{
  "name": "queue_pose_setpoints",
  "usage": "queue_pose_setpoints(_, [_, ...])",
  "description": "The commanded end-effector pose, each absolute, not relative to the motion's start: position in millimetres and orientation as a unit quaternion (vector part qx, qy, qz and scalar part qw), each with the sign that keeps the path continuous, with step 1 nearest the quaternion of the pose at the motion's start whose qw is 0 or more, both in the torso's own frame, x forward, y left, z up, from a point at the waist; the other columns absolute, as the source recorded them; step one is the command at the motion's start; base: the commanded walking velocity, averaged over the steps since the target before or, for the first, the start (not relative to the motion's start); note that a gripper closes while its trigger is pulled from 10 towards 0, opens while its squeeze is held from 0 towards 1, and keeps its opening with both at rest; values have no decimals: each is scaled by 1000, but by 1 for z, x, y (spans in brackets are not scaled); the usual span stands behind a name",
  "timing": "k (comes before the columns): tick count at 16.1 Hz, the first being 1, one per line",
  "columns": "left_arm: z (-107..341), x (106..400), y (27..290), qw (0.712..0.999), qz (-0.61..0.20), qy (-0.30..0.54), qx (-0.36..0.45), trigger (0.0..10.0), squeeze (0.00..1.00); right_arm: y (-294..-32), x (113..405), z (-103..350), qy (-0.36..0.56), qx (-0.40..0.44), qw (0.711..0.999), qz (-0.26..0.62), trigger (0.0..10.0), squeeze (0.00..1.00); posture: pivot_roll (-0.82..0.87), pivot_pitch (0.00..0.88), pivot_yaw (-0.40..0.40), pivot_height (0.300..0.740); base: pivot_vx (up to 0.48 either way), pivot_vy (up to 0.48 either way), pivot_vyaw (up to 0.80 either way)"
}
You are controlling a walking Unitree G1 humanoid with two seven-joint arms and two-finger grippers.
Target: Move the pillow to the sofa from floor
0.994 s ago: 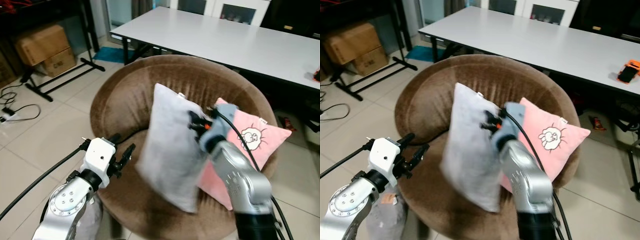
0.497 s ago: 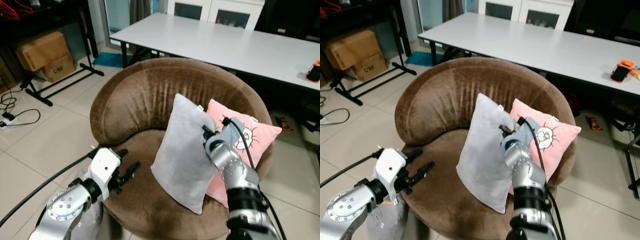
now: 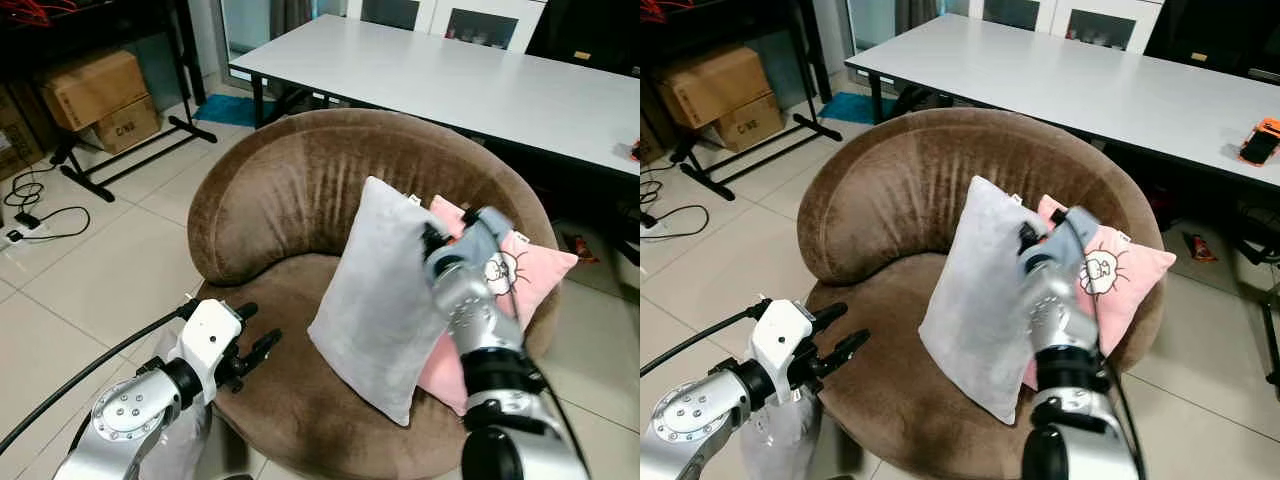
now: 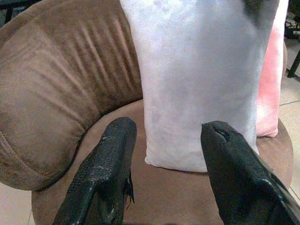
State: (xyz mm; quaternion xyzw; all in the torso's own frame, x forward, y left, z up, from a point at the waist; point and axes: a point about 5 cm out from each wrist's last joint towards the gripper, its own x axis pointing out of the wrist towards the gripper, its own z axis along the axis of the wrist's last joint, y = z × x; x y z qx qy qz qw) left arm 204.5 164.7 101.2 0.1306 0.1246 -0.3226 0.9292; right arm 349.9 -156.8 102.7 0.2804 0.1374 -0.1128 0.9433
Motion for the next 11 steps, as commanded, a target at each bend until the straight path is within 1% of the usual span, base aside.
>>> queue_pose_setpoints(1, [105, 206, 163, 929, -324, 117, 131, 10000, 0, -161, 356, 118, 104, 268, 952, -107, 10000, 1000, -1, 0, -22, 740, 0, 0, 0])
queue_pose_setpoints(2, [106, 207, 164, 933, -318, 114, 129, 10000, 0, -168, 360, 128, 77, 262, 957, -100, 10000, 1000, -5, 0, -19, 740, 0, 0, 0])
queue_pose_setpoints(3, [106, 208, 164, 935, -312, 112, 127, 10000, 0, -172, 361, 133, 65, 257, 959, -102, 10000, 671, -5, 0, -19, 740, 0, 0, 0])
queue_pose_setpoints(4, [106, 212, 165, 943, -290, 106, 126, 10000, 0, -182, 362, 145, 26, 228, 968, -101, 10000, 0, -11, 0, -15, 740, 0, 0, 0])
queue_pose_setpoints(5, [107, 216, 165, 951, -265, 100, 121, 10000, 0, -188, 361, 160, -21, 205, 976, -66, 10000, 0, -16, 0, -12, 740, 0, 0, 0])
queue_pose_setpoints(6, [105, 217, 166, 958, -240, 103, 121, 10000, 0, -191, 357, 165, -24, 184, 982, -37, 10000, 0, -18, 0, -18, 740, 0, 0, 0])
queue_pose_setpoints(8, [104, 214, 167, 965, -214, 106, 112, 10000, 0, -192, 344, 166, -19, 145, 989, -5, 10000, 0, -14, 0, -31, 740, 0, 0, 0])
queue_pose_setpoints(10, [107, 208, 172, 981, -146, 76, 99, 10000, 0, -183, 300, 152, 11, 109, 993, 37, 10000, 0, -18, 0, -42, 740, 0, 0, 0])
queue_pose_setpoints(11, [109, 207, 174, 986, -122, 69, 94, 10000, 0, -177, 286, 145, 24, 99, 994, 48, 10000, 0, -21, 0, -47, 740, 0, 0, 0])
